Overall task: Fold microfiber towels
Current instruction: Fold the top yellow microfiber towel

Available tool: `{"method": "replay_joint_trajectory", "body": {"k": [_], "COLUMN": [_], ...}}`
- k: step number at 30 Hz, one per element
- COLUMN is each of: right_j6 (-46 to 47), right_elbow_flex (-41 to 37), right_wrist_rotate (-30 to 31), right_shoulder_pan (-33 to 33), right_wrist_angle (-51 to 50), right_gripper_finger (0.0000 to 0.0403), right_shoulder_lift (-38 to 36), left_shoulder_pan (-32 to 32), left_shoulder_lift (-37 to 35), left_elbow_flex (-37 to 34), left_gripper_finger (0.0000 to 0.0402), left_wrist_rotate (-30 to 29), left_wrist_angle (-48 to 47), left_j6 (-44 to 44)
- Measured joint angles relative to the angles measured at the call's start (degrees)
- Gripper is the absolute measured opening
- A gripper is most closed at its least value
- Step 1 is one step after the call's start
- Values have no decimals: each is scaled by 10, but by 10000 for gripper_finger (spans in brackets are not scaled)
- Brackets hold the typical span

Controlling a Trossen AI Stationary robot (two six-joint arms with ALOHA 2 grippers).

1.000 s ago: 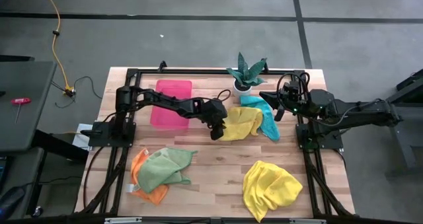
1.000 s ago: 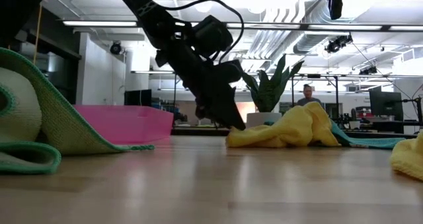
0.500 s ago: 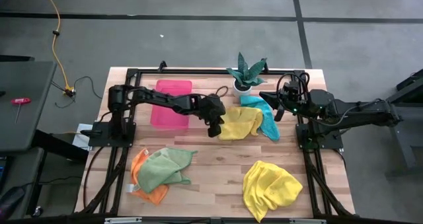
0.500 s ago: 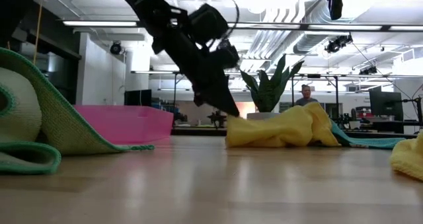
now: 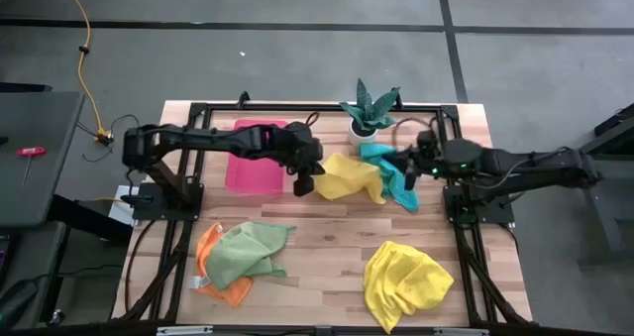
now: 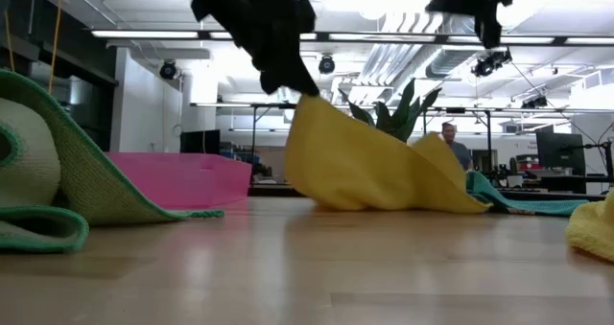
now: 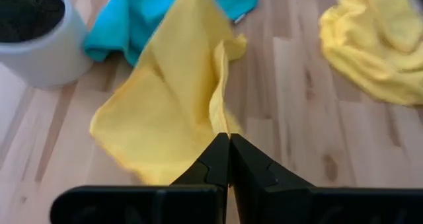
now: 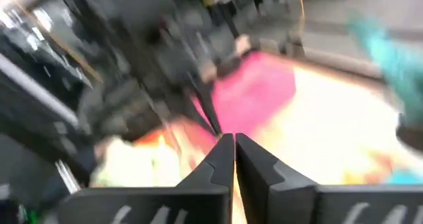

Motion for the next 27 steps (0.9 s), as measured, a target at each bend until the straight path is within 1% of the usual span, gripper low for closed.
{"method": "replay_joint_trajectory", "body": {"k": [3,7,9,11,15,19,22,27], "right_j6": [20,27,18,-9,-72,-127,-150,-194], "right_elbow_flex": [0,0,0,0,0,0,0,0], "right_wrist_rotate": [-32,-115,-152,-173,-175,-134,-103,-89], "right_shoulder_pan": [0,0,3,13,36,49,50,49], "right_wrist_angle": [-49,-118,-146,-171,-180,-171,-163,-153], "right_gripper_finger": [43,98,121,135,142,142,142,142], "right_shoulder_lift": [33,85,117,149,219,287,328,385], "left_shoulder_pan": [-7,-14,-18,-21,-26,-26,-26,-26], "left_shoulder_lift": [-19,-25,-23,-22,-18,-18,-18,-18], "left_elbow_flex": [-1,-1,0,-1,-1,-1,-1,-1], "left_gripper_finger": [0,0,0,0,0,0,0,0], "left_wrist_rotate": [-11,-20,-20,-21,-22,-22,-22,-22], "left_wrist_angle": [-29,-41,-39,-39,-38,-38,-34,-35], "left_j6": [-5,-17,-24,-31,-39,-47,-56,-57]}}
